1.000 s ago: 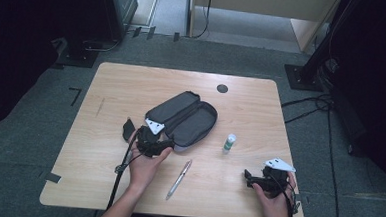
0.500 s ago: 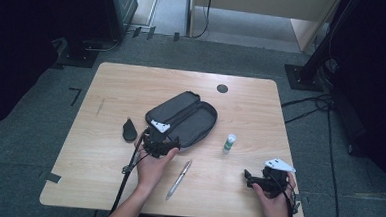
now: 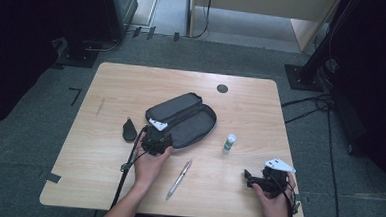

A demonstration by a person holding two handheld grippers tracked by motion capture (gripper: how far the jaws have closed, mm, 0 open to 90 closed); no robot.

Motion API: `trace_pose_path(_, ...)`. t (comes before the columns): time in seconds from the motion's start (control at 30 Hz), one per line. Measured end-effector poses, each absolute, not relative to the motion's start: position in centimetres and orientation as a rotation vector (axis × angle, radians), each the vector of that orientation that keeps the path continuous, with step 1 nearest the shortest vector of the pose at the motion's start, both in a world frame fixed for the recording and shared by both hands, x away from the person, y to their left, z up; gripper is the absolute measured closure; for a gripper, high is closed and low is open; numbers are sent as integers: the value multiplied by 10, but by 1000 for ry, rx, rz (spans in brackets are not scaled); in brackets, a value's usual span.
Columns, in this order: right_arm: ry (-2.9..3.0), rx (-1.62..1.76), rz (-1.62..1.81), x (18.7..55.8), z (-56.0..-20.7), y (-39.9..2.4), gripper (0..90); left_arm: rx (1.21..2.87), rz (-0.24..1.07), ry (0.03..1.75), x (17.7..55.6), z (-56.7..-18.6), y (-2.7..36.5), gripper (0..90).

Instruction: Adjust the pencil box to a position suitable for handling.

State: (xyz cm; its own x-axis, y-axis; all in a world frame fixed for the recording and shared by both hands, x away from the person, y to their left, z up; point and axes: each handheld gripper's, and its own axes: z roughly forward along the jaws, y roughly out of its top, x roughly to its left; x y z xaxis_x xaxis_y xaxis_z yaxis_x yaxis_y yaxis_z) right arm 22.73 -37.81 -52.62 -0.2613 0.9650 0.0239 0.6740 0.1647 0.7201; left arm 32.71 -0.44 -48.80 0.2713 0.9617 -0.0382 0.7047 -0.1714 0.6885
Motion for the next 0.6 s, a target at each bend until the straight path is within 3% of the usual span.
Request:
trace_pose_path(0.27, 2004, 1549, 874, 227, -526, -378, 39, 1945, 585, 1489, 333, -488, 9, 757)
trace_pose_path(0.6, 2004, 1549, 874, 227, -526, -378, 39, 1948, 600, 1473, 339, -488, 21, 873)
